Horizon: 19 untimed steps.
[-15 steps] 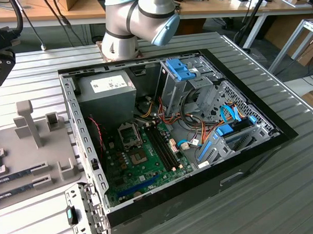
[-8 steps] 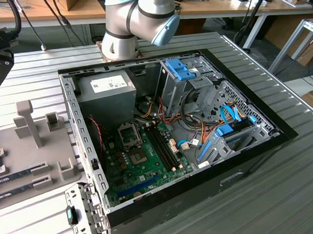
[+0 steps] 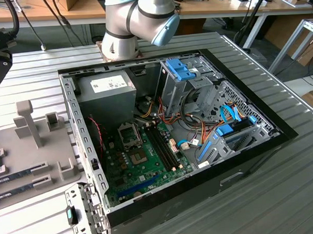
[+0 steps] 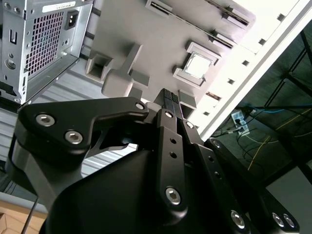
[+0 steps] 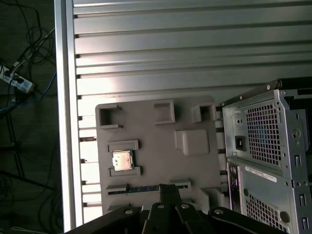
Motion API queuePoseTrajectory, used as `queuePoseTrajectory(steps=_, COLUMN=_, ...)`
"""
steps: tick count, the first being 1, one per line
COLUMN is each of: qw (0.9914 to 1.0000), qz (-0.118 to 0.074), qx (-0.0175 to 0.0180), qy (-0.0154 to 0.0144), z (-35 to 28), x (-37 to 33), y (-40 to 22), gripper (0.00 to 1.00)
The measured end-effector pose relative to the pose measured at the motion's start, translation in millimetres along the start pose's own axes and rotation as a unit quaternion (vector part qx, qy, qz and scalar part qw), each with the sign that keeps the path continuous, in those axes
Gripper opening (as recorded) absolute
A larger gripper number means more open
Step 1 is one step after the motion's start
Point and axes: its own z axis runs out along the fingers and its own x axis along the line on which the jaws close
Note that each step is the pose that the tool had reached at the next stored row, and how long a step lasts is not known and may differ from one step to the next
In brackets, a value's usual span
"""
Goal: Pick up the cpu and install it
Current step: 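Reach for the cpu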
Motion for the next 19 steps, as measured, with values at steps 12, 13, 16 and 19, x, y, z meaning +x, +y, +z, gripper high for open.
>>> queuePoseTrajectory(steps=12, qw=1.0, qz=0.0, qx=0.0, qy=0.0, z=1.4, x=4.3, y=-0.4, gripper=0.11)
queuePoseTrajectory(steps=13, qw=1.0, qz=0.0, qx=0.0, qy=0.0, z=1.5, x=4.5, y=-0.4, gripper=0.11)
queuePoseTrajectory(steps=16, qw=1.0, qz=0.0, qx=0.0, qy=0.0, z=1.9, x=5.0, y=-0.5, gripper=0.11)
queuePoseTrajectory(steps=19, qw=1.0, qz=0.0, qx=0.0, qy=0.0, z=2.6, x=5.3, y=-0.5, gripper=0.11)
